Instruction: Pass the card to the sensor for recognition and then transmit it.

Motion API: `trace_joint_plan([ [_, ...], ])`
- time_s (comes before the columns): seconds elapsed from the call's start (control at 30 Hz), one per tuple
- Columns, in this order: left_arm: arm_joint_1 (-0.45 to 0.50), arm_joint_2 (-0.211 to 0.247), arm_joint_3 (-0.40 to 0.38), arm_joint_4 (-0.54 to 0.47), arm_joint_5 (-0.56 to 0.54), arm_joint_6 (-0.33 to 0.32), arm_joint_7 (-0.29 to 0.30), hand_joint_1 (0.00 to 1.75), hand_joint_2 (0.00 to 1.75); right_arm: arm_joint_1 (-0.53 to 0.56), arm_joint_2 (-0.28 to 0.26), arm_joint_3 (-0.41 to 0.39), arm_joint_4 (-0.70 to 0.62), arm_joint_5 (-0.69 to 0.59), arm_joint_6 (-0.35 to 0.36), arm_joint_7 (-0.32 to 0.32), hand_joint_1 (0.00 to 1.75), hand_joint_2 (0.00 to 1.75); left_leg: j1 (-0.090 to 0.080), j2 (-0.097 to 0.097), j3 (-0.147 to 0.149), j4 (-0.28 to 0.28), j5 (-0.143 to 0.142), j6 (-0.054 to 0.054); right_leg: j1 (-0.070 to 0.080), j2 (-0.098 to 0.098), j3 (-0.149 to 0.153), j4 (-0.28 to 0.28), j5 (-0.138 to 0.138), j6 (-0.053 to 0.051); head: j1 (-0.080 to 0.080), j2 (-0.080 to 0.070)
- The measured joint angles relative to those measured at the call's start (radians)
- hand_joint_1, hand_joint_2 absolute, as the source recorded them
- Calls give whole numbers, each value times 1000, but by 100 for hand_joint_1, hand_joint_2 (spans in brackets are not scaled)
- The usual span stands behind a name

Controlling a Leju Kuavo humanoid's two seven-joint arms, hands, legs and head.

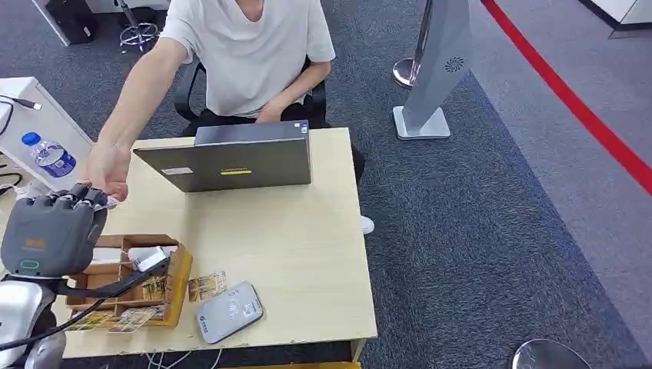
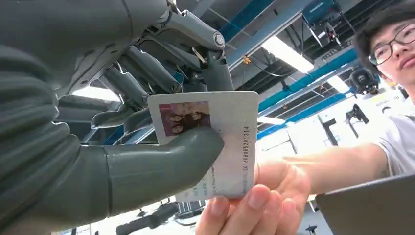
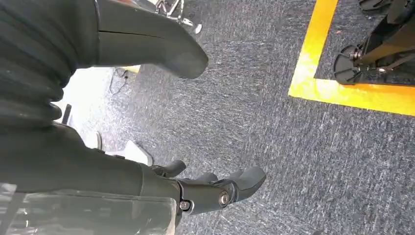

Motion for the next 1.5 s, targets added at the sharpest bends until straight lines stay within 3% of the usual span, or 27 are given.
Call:
trace_joint_plan([
  [0.13,-5,1,-5,0,0,-4,0,175,175,0,0,0,0,9,0,-2,0,175,0,0,0,0,0,0,0,0,0,0,0,0,0,0],
  [0.17,-6,1,-5,0,0,-4,0,0,175,0,0,0,0,10,0,-2,0,175,0,0,0,0,0,0,0,0,0,0,0,0,0,0],
  [0.9,26,-19,-40,0,0,21,17,0,175,-1,0,-6,0,14,-2,-2,0,175,0,0,-1,0,0,0,0,1,0,0,0,0,-1,0],
  [1.13,221,-55,-43,-52,0,72,34,0,175,-1,1,-34,0,0,-28,13,0,175,0,2,-1,0,-3,0,0,2,-1,-1,-1,1,0,0],
  [1.3,424,-47,-74,-112,0,106,158,0,175,-3,5,-67,0,-10,-53,29,0,175,0,2,-1,0,-4,1,0,3,-1,-1,-4,2,0,0],
  [1.5,525,-24,-102,-158,0,111,212,0,175,-10,9,-85,0,-8,-59,34,0,175,0,1,-1,0,-5,1,0,1,0,-1,-4,2,0,0],
])
